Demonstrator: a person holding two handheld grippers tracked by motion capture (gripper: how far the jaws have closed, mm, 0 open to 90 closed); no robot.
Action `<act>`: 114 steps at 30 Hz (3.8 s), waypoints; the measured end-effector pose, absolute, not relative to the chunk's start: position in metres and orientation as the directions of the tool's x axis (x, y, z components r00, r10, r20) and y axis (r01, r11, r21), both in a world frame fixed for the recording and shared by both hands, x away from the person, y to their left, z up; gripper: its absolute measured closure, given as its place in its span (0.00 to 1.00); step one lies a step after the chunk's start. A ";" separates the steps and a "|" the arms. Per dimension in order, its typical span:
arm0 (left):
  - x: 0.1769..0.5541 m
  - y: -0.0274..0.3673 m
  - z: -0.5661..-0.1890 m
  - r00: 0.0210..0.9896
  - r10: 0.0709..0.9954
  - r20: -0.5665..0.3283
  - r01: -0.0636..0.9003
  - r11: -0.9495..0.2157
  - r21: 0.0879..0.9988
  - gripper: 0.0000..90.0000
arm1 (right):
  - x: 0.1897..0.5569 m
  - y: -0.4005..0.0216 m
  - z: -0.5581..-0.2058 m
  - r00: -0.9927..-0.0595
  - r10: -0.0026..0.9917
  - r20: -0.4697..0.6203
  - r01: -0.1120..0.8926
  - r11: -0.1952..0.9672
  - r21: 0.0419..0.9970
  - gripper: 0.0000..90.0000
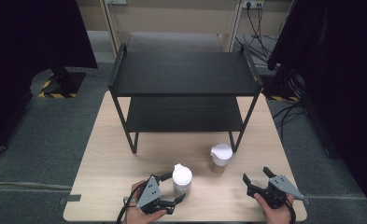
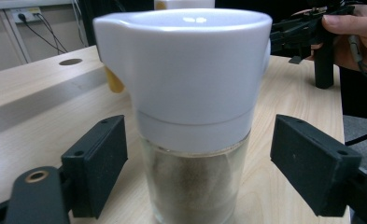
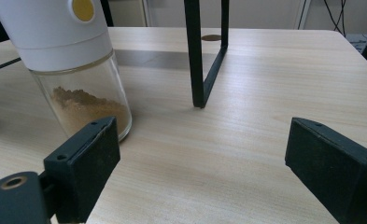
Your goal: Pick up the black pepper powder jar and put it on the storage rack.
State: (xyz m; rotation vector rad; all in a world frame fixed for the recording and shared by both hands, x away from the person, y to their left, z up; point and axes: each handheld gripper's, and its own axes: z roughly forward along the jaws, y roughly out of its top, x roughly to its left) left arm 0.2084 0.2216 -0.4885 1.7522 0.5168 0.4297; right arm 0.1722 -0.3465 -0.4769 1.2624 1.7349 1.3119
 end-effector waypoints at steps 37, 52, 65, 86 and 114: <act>0.219 0.206 -0.494 0.819 0.574 -0.027 0.165 -0.190 0.968 0.34 | 0.174 -0.348 -0.476 -0.358 0.930 0.077 0.328 0.048 0.943 0.11; 0.211 0.210 -0.481 0.798 0.602 -0.007 0.161 -0.203 0.966 0.34 | 0.174 -0.348 -0.476 -0.361 0.929 0.078 0.332 0.049 0.942 0.11; 0.196 0.214 -0.468 0.772 0.635 0.032 0.087 -0.155 0.984 0.34 | 0.174 -0.348 -0.476 -0.361 0.929 0.079 0.332 0.049 0.942 0.11; 0.183 0.227 -0.442 0.697 0.714 0.063 0.014 -0.101 0.995 0.34 | 0.175 -0.348 -0.475 -0.359 0.930 0.078 0.333 0.049 0.942 0.11; 0.175 0.231 -0.400 0.527 0.845 0.089 -0.098 -0.044 0.994 0.34 | 0.175 -0.348 -0.475 -0.359 0.930 0.079 0.334 0.048 0.941 0.11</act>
